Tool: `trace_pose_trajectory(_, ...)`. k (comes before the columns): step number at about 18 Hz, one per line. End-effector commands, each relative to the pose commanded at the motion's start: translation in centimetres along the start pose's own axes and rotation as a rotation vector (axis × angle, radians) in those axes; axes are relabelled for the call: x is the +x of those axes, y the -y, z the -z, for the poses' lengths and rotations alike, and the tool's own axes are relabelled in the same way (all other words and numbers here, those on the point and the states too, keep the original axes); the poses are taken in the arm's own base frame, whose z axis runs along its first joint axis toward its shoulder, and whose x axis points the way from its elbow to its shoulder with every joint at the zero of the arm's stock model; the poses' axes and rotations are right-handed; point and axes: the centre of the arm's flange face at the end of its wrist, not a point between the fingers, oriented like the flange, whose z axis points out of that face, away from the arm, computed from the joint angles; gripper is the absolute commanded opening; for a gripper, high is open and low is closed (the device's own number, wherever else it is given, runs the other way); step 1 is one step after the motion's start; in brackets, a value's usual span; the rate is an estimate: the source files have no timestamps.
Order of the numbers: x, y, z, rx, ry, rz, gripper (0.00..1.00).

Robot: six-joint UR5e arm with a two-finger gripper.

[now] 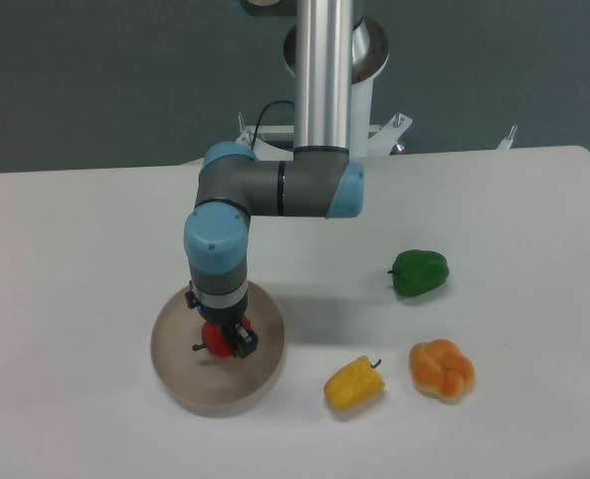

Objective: Pick up the red pepper from the plate
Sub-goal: 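Lift the red pepper off the plate and carry it toward the yellow pepper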

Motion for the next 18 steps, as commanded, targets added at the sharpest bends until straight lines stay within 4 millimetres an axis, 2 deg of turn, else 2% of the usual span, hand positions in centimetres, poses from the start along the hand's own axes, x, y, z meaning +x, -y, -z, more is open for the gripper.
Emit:
trace_pose_trajectory(5, -4.0, -2.8, 3.8, -0.033, -0.015, -0.068, 0.55)
trace_pose_trajectory(12, -13.8, -11.3, 8.0, -0.039, 0.014, -0.198, 0.55)
trace_pose_trajectory(15, -17.4, -14.7, 8.3, -0.078, 0.038, -0.279, 0.55)
trace_pose_trajectory(18, -20.6, -17.4, 8.8, -0.097, 0.058, -0.342, 0.55)
